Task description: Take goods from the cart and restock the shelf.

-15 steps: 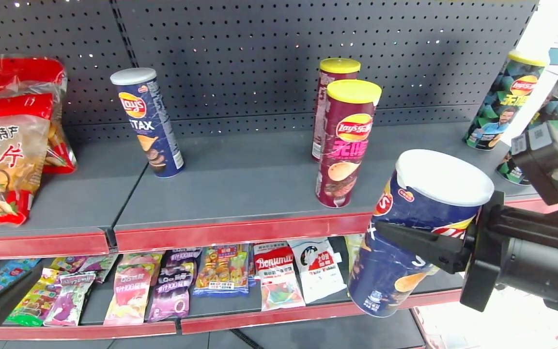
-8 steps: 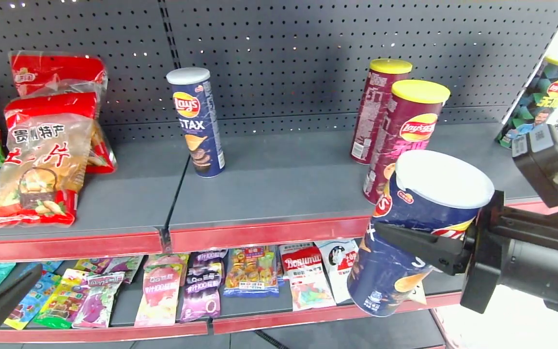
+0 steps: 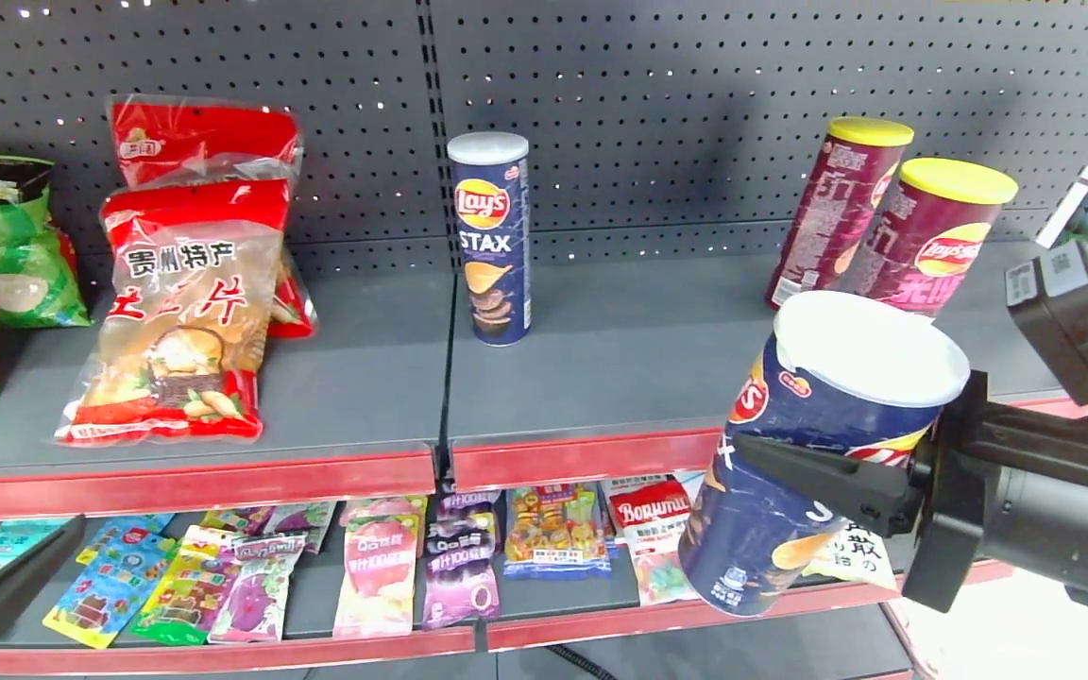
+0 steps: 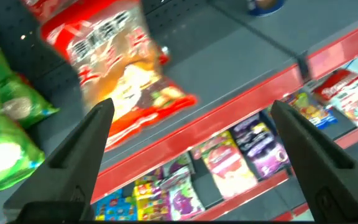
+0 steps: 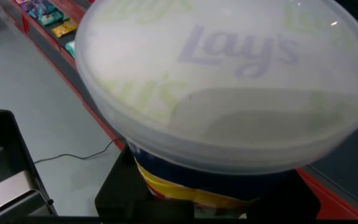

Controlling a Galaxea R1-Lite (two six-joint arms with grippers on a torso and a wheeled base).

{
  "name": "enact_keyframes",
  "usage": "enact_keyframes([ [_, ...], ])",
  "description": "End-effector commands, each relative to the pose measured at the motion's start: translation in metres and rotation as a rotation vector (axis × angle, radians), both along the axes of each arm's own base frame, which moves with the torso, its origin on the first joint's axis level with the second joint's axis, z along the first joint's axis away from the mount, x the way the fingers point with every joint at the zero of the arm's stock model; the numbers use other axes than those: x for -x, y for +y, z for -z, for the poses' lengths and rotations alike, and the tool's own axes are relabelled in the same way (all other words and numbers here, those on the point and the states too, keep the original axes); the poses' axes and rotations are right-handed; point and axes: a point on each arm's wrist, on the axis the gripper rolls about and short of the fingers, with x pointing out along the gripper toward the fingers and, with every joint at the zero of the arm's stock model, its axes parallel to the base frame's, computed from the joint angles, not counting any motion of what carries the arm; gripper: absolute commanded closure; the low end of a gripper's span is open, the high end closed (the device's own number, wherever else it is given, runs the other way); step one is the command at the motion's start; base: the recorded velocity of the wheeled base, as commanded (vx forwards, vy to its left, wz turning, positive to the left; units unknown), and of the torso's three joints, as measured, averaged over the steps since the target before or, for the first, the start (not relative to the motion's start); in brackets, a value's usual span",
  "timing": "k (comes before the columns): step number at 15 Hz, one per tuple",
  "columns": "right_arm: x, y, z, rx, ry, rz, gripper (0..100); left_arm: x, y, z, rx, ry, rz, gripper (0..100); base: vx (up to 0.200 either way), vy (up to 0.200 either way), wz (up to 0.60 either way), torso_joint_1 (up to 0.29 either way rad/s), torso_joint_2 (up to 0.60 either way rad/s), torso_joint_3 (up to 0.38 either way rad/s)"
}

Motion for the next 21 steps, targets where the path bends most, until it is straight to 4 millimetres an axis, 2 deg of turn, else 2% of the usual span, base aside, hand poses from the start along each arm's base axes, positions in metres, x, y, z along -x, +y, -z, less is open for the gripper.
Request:
enact_keyframes([
  [1,0.0001,0.0001,-0.0003,-0.001,-0.001,-0.001,100,-0.0006,-0.0001,0.0001,-0.001,0.002,-0.001,0,0.000,0.000,0.00,0.000,0.00,0.000],
  [8,-0.0001,0.0003,0.0000,0.000,0.000,-0.001,100,-0.0008,-0.0002,-0.0003,-0.018,-0.002,0.002,0,0.000,0.000,0.00,0.000,0.00,0.000],
  [12,0.0019,0.0034,-0.0030,0.003,-0.020,-0.024,100,-0.0009,-0.0002,0.0002,-0.019,0.000,0.002,0,0.200,0.000,0.00,-0.004,0.00,0.005],
  [21,0.0038,0.0083,0.0000,0.056,-0.064,-0.056,100,-0.0002,-0.0002,0.0029,-0.021,0.004,0.005,0,0.000,0.000,0.00,0.000,0.00,0.000],
])
